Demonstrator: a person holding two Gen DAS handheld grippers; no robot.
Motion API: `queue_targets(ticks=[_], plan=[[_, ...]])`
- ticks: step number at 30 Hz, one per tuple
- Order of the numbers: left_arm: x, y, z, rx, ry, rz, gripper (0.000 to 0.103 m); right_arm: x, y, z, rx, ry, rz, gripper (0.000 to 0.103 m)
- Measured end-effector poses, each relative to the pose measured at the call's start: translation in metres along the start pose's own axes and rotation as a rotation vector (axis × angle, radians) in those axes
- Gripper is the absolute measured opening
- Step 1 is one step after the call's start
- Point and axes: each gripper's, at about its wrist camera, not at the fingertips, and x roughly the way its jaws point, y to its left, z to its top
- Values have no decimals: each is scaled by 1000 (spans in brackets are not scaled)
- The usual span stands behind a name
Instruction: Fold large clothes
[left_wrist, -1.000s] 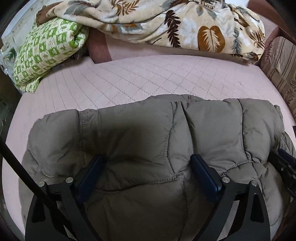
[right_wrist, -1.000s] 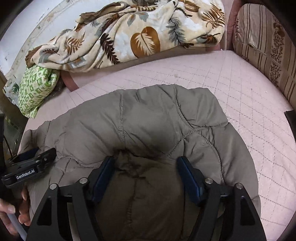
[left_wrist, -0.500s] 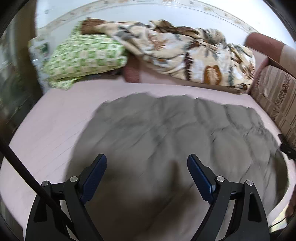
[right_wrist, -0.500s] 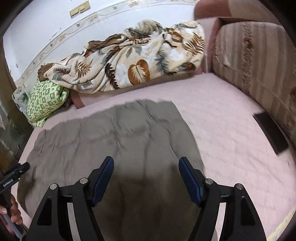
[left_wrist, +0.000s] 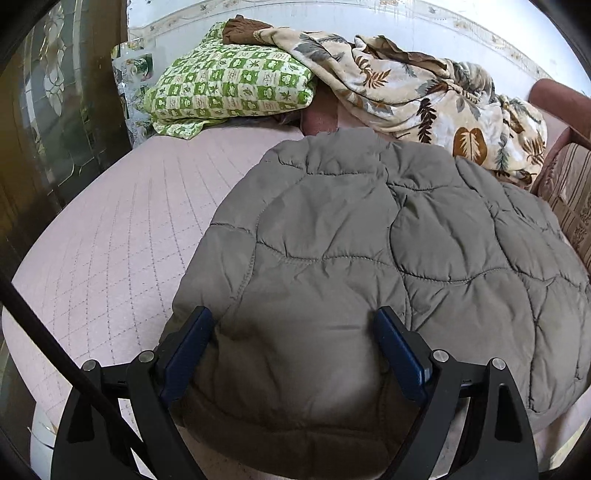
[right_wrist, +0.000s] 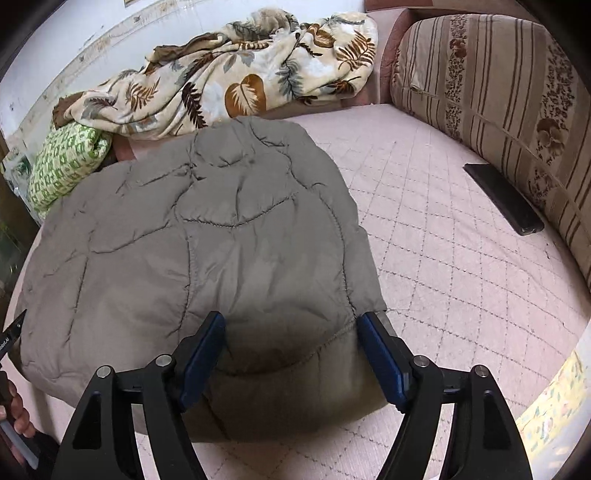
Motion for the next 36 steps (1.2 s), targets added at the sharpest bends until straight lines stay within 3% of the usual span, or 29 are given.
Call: queue_targets(ticks=[2,5,7,9,12,18,23,36], plan=[[-9,-1,-1,10,-42,17,89,-7,2,1,4,-33,-18,80],[-31,-9,-5,51,-139,16,89,-33,22,0,-60,-168,-26,80],[-49,-21,-13,82,-196,-22,89,-46,41,-4,-128,-221,-1,80],[-60,-35,-23,93,-196,-90,88,-53,62,-15,-186,-239,67,80],[-61,-63,-39,175,-175,-127,88,-53,85,-30,-224,-222,117,80],[-28,-87,-48,275,-61,-90,90,-12,105,-42,-269,-74,62,81],[-27,-90,-46,281,-64,-93,90,-3,106,-37,-279,-66,44,87],[-29,-94,-48,284,-73,-87,91,-18,107,-43,-270,-99,62,88]])
